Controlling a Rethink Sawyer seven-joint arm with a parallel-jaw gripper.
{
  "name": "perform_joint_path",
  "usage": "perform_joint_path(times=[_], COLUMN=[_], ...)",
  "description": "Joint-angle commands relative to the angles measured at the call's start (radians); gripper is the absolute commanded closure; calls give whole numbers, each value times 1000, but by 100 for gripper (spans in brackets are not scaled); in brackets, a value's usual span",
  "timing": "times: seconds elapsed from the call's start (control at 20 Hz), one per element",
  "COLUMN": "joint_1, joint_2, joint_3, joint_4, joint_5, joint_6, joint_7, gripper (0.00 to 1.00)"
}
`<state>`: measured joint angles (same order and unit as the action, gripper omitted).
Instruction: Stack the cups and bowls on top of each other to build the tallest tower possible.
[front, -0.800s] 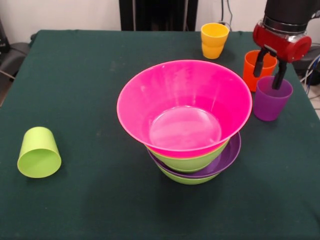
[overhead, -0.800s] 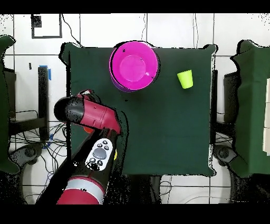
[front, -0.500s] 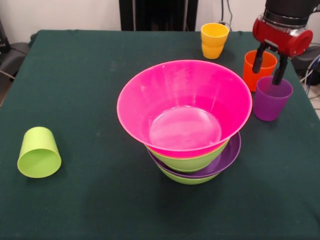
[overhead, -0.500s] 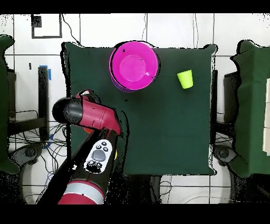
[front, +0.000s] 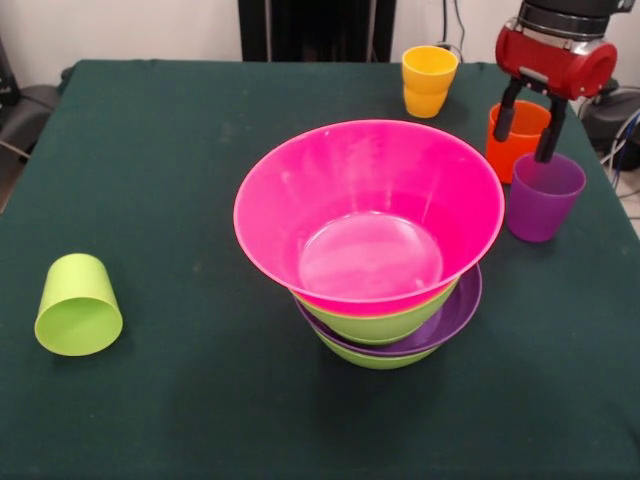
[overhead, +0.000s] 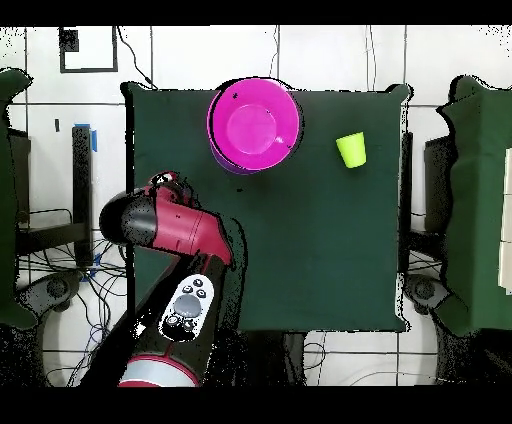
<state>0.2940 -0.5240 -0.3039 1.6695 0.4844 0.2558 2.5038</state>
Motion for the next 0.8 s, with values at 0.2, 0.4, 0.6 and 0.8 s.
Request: perform_joint_path(times=[0.2,0.4,0.6,0.8], joint_1=[-1,13,44,81], joint_2=[44,55,63,65], joint_3=[127,129,111,88], joint_4=[102,115,114,109], joint_5=[-54,-38,-13,13], joint_6=[-95,-116,-116,-95], joint_7=[96,115,145,172], gripper=[0,0,0,0])
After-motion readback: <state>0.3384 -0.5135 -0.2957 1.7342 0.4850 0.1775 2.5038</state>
